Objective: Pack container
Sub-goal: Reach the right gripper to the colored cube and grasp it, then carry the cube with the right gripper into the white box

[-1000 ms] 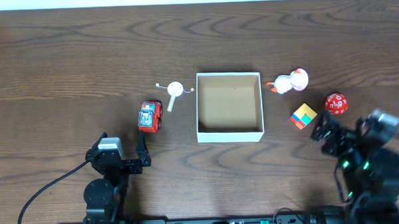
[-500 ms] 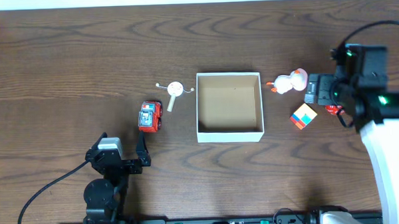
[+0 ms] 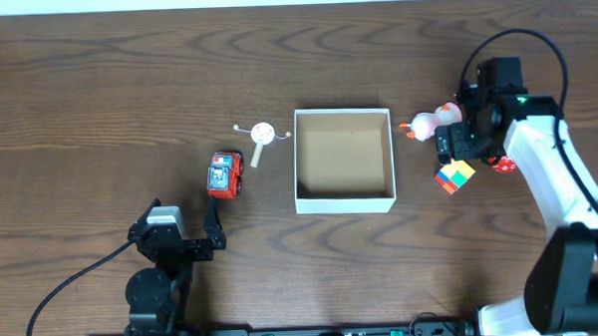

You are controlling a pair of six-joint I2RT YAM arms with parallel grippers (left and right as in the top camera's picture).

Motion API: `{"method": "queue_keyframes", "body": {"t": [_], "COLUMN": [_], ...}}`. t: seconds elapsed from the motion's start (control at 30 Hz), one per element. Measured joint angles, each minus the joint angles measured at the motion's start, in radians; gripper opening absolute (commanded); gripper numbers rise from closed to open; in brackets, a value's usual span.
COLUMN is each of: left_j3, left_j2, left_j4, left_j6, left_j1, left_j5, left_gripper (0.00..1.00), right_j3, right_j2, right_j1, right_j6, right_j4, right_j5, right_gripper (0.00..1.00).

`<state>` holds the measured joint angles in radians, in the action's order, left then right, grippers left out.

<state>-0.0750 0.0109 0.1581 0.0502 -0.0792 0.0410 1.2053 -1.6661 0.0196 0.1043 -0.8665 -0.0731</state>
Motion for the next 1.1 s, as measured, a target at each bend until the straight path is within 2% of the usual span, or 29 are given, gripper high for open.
{"method": "queue_keyframes", "body": {"t": [0.53, 0.7, 0.8, 0.9, 1.1], "left_j3": [0.0, 0.0, 0.0, 0.0, 0.0], "left_j2": [0.0, 0.0, 0.0, 0.0, 0.0], "left_j4": [0.0, 0.0, 0.0, 0.0, 0.0], "left_j6": [0.0, 0.0, 0.0, 0.0, 0.0], "left_j1": [0.0, 0.0, 0.0, 0.0, 0.0], "left_j5": [0.0, 0.0, 0.0, 0.0, 0.0], "left_gripper": [0.98, 0.98, 0.98, 0.98, 0.98], "right_j3": [0.0, 0.006, 0.008, 0.008, 0.015], "right_j2": [-0.227, -0.272, -0.276, -0.277, -0.28], "right_j1": [0.0, 0.0, 0.0, 0.0, 0.0], "right_j6": [0.131, 0.145, 0.149, 0.152, 0.15], "right_j4": [0.043, 0.047, 0.046, 0.045, 0.027], "right_j5": [0.106, 0.093, 0.082, 0.081, 0.077], "right_gripper": [0.99, 0.82, 0.66, 0.56, 0.54]}}
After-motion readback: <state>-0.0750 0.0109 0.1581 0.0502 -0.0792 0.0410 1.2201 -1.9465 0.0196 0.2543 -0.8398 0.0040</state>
